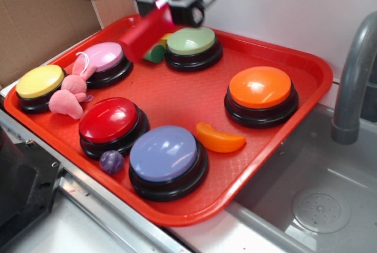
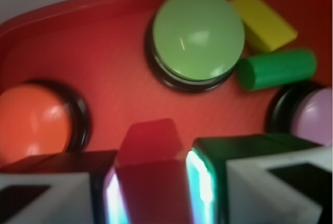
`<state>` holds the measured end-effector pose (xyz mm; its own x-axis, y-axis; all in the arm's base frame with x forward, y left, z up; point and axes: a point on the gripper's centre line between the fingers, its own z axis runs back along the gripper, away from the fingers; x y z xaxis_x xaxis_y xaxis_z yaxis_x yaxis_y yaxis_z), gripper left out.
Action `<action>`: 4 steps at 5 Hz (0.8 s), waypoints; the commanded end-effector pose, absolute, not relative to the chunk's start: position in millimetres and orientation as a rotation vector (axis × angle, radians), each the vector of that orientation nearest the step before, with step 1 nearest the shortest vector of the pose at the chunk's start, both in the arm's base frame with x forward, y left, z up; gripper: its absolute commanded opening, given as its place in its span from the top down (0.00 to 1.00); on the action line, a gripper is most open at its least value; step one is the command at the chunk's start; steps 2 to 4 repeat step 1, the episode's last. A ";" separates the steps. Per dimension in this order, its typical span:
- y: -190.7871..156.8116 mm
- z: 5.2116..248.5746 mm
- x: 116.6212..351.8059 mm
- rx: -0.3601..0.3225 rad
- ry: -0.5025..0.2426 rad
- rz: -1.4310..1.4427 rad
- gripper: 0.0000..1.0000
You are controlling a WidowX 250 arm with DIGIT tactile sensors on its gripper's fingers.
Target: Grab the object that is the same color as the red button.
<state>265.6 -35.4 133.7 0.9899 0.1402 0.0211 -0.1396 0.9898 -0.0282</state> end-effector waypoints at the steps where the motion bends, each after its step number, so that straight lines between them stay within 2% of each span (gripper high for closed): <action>1: -37.6 174.8 258.3 -0.062 -0.152 0.017 1.00; 4: -37.6 174.8 258.3 -0.062 -0.152 0.017 1.00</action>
